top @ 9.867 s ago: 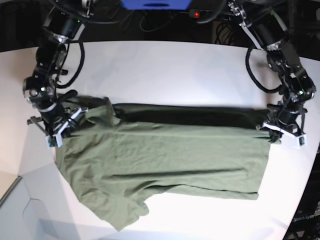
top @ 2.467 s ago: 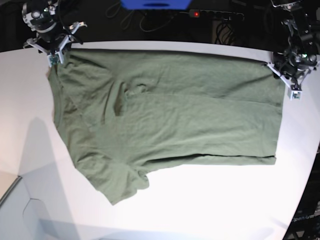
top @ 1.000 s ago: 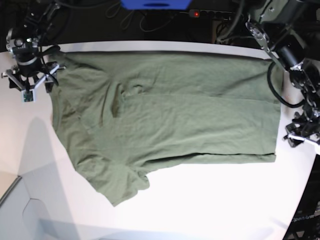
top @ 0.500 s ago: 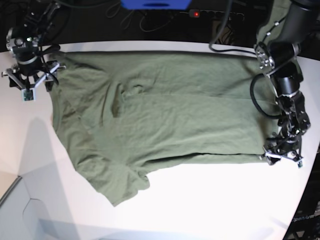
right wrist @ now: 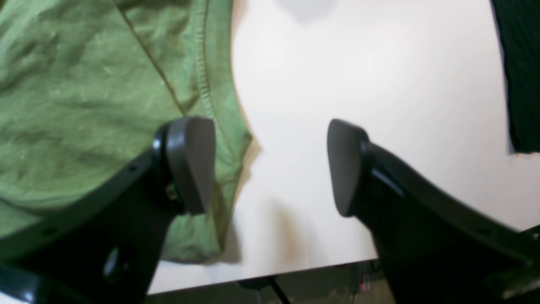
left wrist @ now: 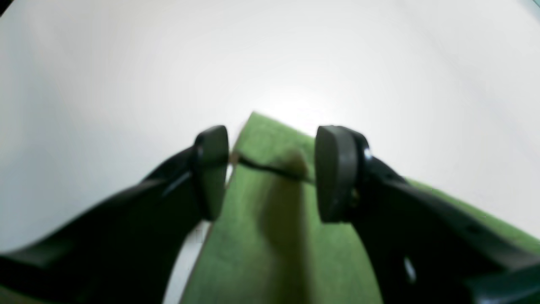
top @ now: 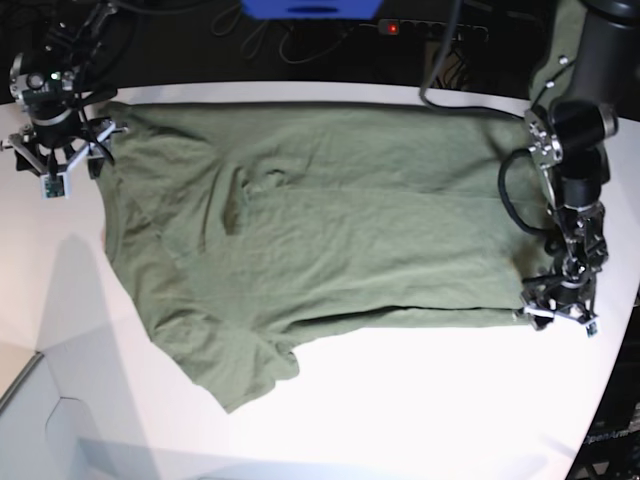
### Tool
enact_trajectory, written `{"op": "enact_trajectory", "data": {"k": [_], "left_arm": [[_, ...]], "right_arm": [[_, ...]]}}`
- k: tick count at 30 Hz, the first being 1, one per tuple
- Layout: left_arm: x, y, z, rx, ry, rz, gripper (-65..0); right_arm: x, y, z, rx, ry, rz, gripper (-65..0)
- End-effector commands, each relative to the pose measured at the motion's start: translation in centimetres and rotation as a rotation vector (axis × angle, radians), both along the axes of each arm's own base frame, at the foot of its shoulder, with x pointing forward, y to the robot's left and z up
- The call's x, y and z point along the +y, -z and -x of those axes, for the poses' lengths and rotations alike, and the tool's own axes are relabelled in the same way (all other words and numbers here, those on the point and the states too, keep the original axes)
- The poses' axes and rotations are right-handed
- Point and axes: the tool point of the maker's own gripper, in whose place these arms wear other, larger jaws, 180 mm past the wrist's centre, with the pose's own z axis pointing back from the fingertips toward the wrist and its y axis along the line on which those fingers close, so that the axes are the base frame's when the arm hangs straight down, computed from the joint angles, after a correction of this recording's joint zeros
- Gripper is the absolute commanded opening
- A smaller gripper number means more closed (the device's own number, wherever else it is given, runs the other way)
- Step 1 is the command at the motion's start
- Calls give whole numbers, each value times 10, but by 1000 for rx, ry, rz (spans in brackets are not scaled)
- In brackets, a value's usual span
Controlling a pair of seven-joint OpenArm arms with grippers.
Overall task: Layout the t-shirt on the table in an organized manner, then fold the t-shirt properly
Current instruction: 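Release the shirt and move the left gripper along the side to the hem corner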
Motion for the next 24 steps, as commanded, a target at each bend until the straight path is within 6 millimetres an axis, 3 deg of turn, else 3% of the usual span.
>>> {"op": "enact_trajectory", "data": {"k": [1,13,18,24], "left_arm": [[10,-27,-15,-73,-9,-21,-326],[6,-21,-13,-62,-5,-15,-326],[0,2,-3,-3,-9,20,-327],[3,-2,-4,-54,-24,0,-330]], "right_arm": [[-4,-11,-5,-37,-4,19,-231],[-4,-11,-5,-37,-4,19,-231],[-4,-9,-2,-30,-4,19,-231],[-7,-7,3,-11,-10,31,-231]]}}
